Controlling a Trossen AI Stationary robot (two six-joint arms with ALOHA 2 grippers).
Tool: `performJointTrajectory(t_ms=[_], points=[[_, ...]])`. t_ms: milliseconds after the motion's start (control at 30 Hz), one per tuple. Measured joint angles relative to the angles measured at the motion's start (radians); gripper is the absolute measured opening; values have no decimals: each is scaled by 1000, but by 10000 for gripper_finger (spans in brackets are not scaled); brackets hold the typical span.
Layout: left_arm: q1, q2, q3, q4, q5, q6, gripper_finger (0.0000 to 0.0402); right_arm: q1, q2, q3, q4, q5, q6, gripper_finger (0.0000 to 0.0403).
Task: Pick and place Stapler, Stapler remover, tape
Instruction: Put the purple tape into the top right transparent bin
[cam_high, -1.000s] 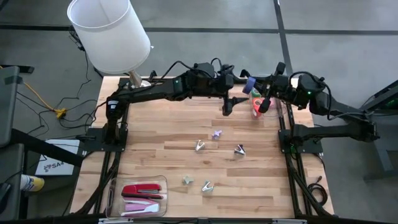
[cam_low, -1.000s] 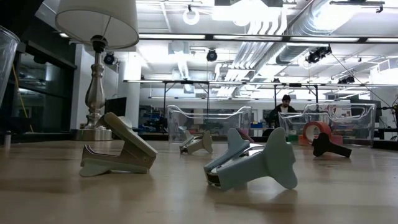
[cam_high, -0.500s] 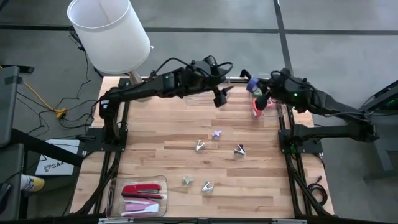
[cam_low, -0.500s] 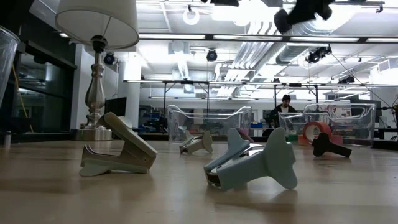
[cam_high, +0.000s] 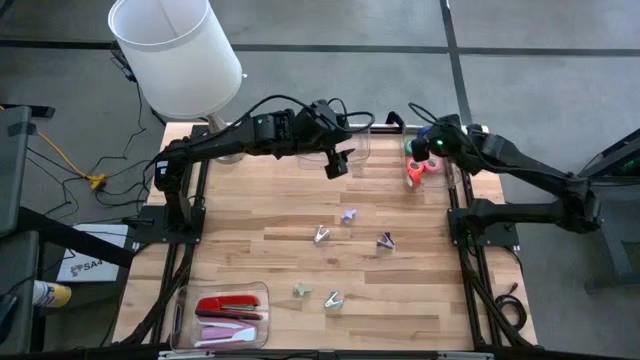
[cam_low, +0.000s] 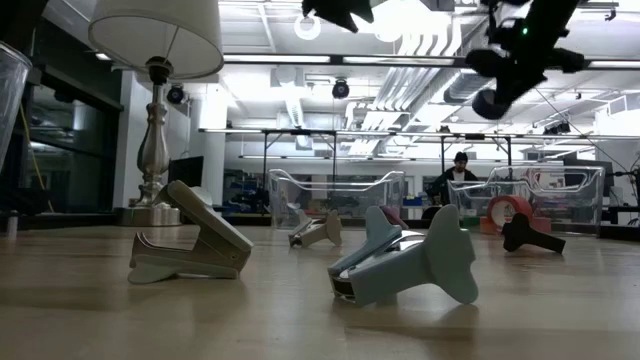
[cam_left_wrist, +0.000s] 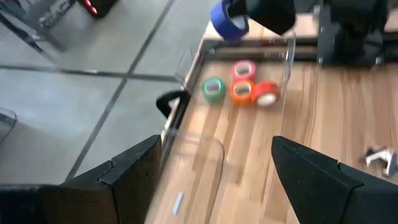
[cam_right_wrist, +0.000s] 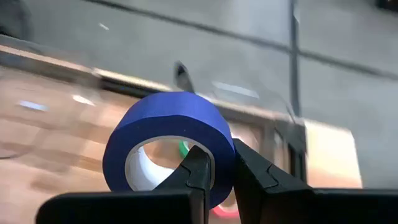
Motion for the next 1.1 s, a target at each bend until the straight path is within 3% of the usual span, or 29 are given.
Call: performJointTrajectory(t_ms=[433,733,1100], points=[[0,0,0,-181,37,-2,298,-82,226,0,-177,-4,310,32],[0,0,0,-418,37,-4,298,-105,351,0,-314,-53,368,32],[0,0,0,-619,37,-26,298,-101,467,0,-358,-137,372,34]])
